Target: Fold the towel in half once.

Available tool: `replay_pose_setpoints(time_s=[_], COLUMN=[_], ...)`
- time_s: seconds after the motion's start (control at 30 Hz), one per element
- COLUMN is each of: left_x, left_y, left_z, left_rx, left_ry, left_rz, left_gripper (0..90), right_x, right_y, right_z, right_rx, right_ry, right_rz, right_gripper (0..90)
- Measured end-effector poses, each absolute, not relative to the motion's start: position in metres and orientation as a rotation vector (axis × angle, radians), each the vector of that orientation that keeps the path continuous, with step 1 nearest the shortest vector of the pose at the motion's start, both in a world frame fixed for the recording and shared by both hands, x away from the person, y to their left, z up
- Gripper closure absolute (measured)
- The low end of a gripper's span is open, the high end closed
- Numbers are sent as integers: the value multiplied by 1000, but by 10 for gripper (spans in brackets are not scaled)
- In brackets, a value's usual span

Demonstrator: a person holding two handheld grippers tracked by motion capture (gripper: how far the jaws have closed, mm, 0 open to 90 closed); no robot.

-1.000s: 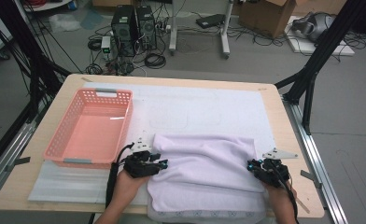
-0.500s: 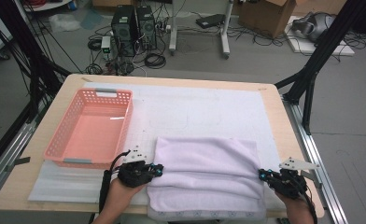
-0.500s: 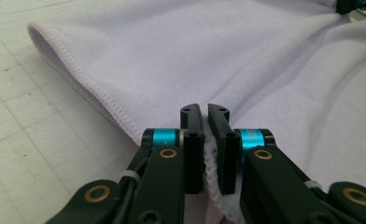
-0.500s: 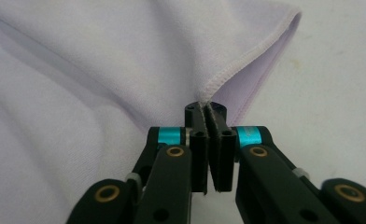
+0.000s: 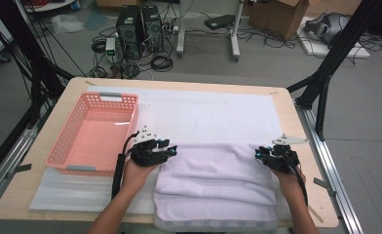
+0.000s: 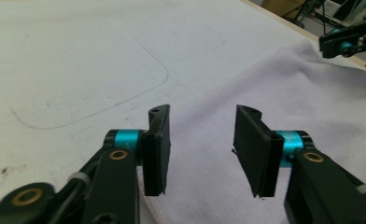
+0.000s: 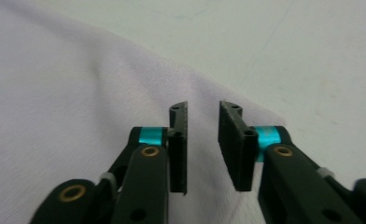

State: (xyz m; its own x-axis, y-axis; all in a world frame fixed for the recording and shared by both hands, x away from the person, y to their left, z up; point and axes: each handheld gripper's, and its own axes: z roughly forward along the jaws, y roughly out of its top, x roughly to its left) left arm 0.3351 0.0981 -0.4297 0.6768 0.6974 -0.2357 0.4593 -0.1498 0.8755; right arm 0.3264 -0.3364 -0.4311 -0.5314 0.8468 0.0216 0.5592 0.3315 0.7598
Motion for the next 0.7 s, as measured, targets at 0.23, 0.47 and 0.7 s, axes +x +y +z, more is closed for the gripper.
replay_pose_setpoints(time_s=[0.23,0.47,0.7], left_x=[352,364,365], left_y=[100,95,89], left_z=[-449,-452,-453], left_rx=[1824,1875,1909], left_ry=[1034,1129,1107], left_rz=[337,306,314], left_gripper=[549,465,661], right_x=[345,346,353], right_y=[-341,-355,-354], right_z=[-443,-441,-447], right_rx=[1317,1379,1371], right_ry=[2211,2142,2179], right_rz=[982,1013,986], right_gripper=[727,482,452])
